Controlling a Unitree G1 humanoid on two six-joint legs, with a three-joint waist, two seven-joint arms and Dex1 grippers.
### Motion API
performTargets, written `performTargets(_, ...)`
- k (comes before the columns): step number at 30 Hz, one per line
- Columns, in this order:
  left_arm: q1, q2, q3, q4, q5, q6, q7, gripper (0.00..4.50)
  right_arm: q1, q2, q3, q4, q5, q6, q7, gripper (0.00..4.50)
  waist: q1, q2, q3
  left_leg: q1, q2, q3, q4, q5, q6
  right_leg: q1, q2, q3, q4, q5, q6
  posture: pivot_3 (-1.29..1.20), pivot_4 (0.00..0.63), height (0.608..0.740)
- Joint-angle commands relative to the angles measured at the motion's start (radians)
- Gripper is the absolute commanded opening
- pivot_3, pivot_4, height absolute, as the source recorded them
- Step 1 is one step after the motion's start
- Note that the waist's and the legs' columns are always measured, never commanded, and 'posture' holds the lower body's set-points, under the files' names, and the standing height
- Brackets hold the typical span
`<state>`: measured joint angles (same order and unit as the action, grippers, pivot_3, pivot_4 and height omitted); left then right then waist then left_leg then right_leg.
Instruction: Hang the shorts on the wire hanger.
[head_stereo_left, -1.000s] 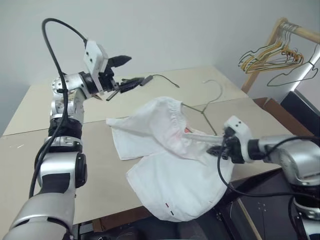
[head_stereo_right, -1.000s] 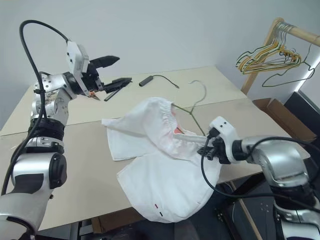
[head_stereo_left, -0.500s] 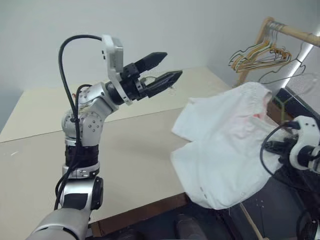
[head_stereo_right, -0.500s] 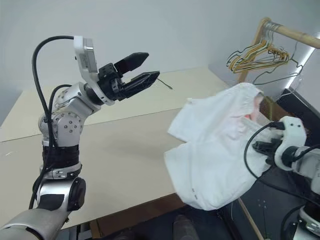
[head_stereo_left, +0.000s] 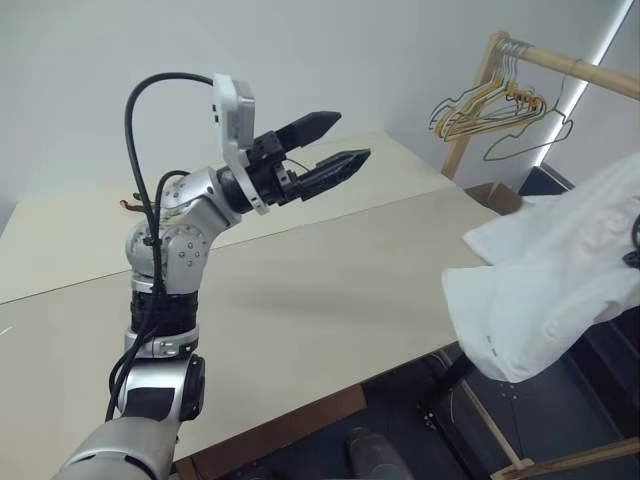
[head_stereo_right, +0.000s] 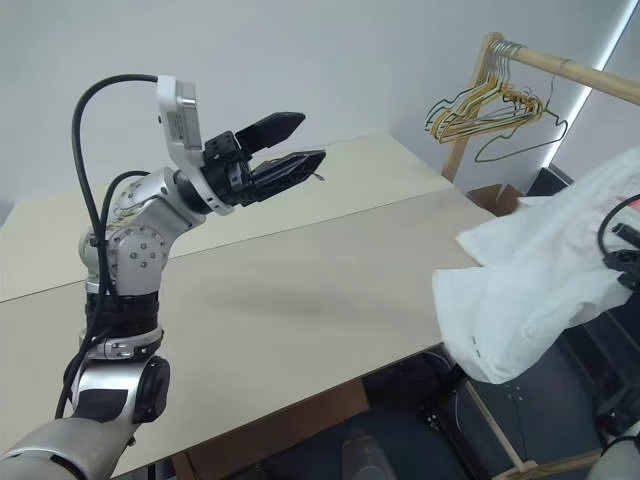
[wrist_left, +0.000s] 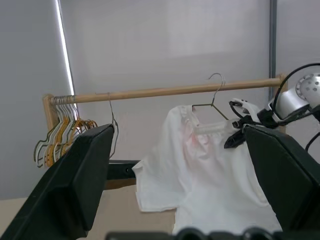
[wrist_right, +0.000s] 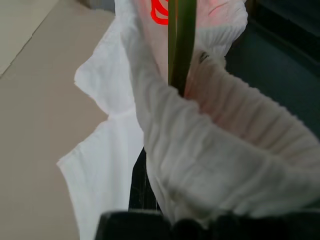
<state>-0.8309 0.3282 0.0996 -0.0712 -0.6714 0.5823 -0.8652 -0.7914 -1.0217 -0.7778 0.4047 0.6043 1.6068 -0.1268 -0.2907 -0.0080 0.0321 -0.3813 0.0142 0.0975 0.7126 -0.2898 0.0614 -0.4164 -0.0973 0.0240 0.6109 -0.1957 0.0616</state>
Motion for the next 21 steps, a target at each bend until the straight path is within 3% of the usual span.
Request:
performTargets(1, -0.005, 0.006, 0.003, -0.032, -0.011, -0.021, 0.000, 4.48, -0.094, -0.055, -0.048, 0.099, -0.086, -0.016, -0.014, 0.00, 0.001, 0.000, 0.000, 0.000, 0.000, 0.000, 0.000, 0.000, 0.000, 0.000, 0.000, 0.000, 0.000, 0.000, 0.000, -0.31, 0.000, 0.740)
performTargets(11, 0.025, 0.008, -0.004, -0.066, -0.015, -0.019, 0.013, 4.48, -0.217, -0.135, -0.077, 0.424, -0.223, -0.223, -0.023, 0.00, -0.001, 0.000, 0.001, 0.003, 0.000, 0.006, -0.002, -0.001, 0.001, 0.000, 0.000, 0.006, -0.001, -0.002, 0.003, -0.30, 0.000, 0.740)
performTargets(21, 0.032, 0.024, -0.011, -0.085, -0.016, -0.019, 0.006, 4.48, -0.135, -0.118, -0.039, 0.491, -0.251, -0.304, 0.025, 0.00, -0.003, -0.003, 0.002, 0.011, 0.001, 0.009, -0.005, -0.002, 0.003, 0.010, 0.001, 0.010, -0.003, -0.004, 0.002, -0.30, 0.000, 0.740)
